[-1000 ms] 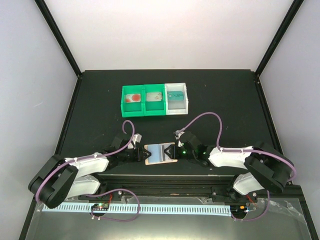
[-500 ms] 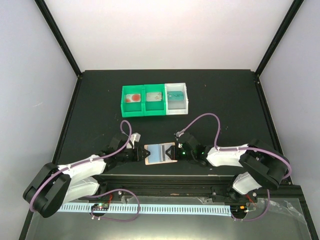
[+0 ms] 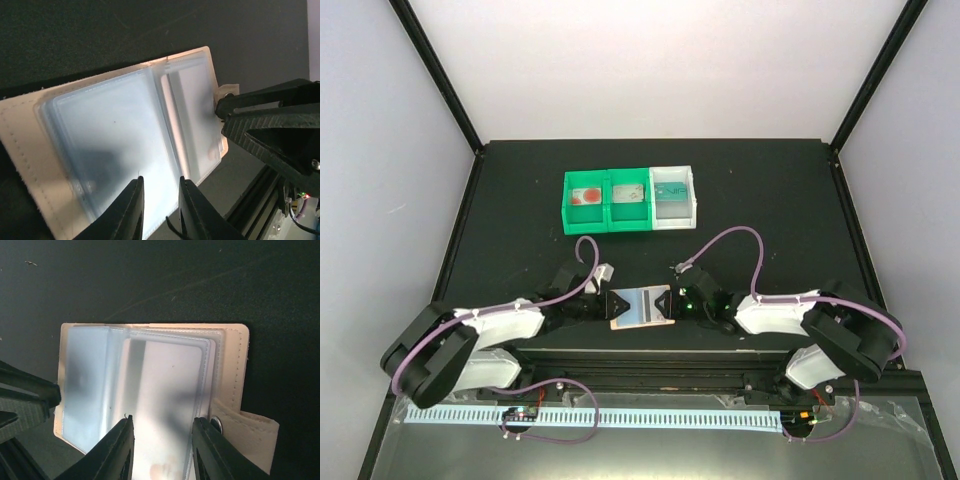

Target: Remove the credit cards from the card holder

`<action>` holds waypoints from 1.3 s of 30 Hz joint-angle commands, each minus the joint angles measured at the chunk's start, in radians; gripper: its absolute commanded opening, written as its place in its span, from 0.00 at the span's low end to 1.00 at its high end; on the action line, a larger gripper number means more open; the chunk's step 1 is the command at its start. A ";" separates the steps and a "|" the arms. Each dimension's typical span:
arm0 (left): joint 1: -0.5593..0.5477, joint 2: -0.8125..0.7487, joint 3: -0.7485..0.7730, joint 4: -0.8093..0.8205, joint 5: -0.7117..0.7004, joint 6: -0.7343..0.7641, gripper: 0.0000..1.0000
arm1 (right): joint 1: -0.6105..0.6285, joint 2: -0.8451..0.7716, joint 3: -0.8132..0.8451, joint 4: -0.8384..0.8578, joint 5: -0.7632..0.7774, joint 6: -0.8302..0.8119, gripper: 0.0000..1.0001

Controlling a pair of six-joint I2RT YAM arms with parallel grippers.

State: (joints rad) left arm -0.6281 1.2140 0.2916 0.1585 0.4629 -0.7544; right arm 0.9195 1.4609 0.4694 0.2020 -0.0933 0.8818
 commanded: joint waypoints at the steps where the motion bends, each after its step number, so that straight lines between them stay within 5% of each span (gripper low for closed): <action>1: -0.012 0.094 0.059 0.052 0.012 0.002 0.20 | 0.002 0.026 -0.008 0.003 0.027 0.011 0.33; 6: -0.015 0.172 0.059 0.097 0.012 0.002 0.19 | 0.002 0.034 -0.009 0.020 0.018 0.015 0.38; 22: -0.019 0.189 0.035 0.100 -0.005 0.017 0.16 | -0.025 0.085 -0.078 0.438 -0.222 0.119 0.40; 30: -0.035 0.115 0.047 0.104 0.040 -0.029 0.24 | -0.030 -0.023 -0.045 0.156 -0.075 0.037 0.41; 39: -0.064 0.193 0.130 0.108 0.061 -0.026 0.29 | -0.032 -0.007 -0.034 0.091 -0.029 0.019 0.41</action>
State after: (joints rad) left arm -0.6796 1.3563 0.3630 0.2493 0.5007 -0.7795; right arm 0.8948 1.4429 0.4149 0.3359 -0.1791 0.9241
